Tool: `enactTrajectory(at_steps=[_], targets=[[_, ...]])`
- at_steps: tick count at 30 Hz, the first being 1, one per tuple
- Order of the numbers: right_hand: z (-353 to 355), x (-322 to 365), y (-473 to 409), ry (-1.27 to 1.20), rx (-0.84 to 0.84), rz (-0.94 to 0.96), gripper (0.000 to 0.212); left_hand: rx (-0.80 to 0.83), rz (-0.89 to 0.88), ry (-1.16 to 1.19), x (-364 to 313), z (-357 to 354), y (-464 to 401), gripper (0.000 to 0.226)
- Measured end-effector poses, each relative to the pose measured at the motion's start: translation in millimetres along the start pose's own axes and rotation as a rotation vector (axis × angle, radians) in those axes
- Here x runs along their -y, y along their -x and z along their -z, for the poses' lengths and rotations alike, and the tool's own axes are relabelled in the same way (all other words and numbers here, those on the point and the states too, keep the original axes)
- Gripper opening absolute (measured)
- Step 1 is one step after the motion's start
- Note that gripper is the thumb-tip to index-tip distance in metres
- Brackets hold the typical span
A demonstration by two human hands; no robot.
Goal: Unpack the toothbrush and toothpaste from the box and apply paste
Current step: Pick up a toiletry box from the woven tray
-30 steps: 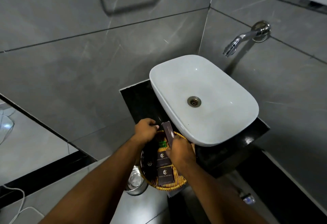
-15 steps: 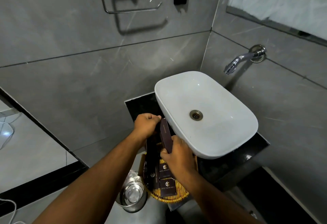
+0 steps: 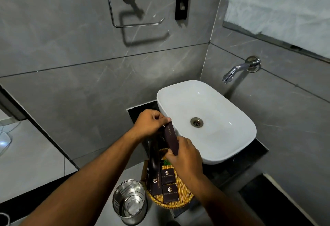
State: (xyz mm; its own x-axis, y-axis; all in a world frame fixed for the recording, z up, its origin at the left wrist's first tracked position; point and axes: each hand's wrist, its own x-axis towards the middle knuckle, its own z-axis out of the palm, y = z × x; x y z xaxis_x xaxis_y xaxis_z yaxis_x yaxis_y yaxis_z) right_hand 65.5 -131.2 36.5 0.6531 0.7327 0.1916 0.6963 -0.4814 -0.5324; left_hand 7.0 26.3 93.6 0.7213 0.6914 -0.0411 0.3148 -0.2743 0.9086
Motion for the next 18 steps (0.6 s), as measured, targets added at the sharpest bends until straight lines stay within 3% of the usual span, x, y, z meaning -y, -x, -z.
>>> enactTrajectory(at_steps=[6, 10, 15, 18], targets=[[13.4, 8.4, -6.7, -0.034, -0.045, 0.011, 0.048, -0.125, -0.043, 0.069, -17.7, 3.4, -5.9, 0.051], [19.4, 11.9, -11.4, -0.049, -0.066, 0.008, 0.048, -0.128, 0.093, 0.346, -25.0, 3.1, -10.1, 0.036], [21.3, 10.0, -12.5, -0.087, -0.075, 0.004, 0.049, -0.022, 0.017, 0.304, -28.6, 11.3, -5.3, 0.036], [20.9, 10.5, -12.1, -0.123, -0.081, -0.001, 0.049, -0.062, 0.050, 0.406, -29.3, 11.2, -3.6, 0.024]])
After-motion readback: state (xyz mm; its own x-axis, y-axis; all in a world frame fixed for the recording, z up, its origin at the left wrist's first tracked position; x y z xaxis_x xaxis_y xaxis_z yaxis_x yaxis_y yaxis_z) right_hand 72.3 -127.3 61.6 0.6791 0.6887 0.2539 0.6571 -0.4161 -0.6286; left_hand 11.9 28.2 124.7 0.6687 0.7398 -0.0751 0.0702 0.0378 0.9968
